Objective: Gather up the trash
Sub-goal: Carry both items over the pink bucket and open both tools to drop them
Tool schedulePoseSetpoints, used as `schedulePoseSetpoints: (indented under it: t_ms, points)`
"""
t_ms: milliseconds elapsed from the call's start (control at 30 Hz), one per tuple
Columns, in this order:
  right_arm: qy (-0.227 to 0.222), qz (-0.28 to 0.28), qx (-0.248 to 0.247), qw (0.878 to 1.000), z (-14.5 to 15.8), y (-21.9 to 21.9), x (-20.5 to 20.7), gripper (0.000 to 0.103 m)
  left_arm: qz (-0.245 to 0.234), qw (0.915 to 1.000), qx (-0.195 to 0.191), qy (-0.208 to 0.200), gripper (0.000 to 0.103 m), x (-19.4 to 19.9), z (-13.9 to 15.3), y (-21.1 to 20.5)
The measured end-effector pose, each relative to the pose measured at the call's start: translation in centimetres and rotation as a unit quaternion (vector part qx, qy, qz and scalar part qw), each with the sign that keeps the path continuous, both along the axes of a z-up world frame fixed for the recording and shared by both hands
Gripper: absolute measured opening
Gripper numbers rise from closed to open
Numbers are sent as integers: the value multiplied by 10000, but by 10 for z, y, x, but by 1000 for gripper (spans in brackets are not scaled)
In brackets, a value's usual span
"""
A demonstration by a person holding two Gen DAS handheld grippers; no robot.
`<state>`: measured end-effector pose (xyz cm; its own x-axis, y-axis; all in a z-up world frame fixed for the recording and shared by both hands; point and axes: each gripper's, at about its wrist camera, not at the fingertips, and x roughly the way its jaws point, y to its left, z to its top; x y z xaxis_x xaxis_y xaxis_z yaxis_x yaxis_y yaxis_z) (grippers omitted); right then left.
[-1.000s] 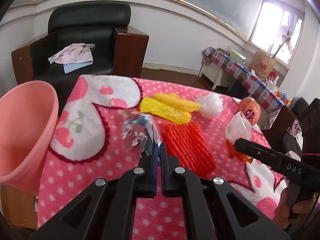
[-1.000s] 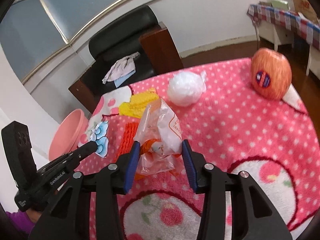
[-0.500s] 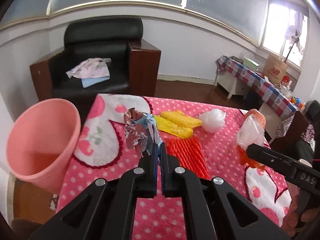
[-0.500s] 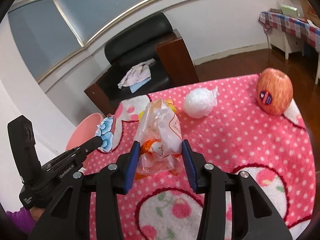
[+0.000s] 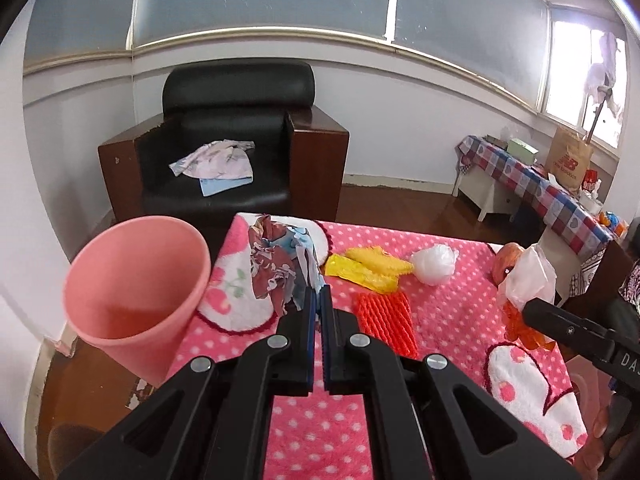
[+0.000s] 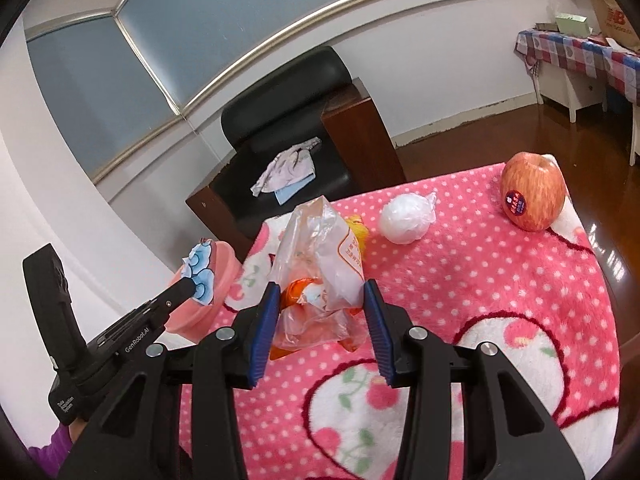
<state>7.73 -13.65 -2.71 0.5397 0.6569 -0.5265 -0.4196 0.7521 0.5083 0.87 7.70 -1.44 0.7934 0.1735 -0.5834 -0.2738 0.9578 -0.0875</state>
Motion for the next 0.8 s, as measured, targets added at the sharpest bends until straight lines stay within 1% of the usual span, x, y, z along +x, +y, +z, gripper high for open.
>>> schedulePoseSetpoints:
  t_ms: [233, 367, 633, 800]
  points:
    - [-64, -66, 82, 9999, 7, 16, -11, 44, 1, 9999, 55, -142, 2, -17, 10, 19]
    - [-88, -28, 95, 9999, 8, 36, -11, 44, 40, 9999, 83, -142, 2, -20, 9, 35]
    - [-111, 285, 88, 9995, 12, 89, -1, 44, 293, 9995, -22, -106, 2, -19, 2, 78]
    - [-112, 617, 106, 9980, 16, 134, 10, 44, 532, 9985, -50, -99, 2, -17, -4, 111]
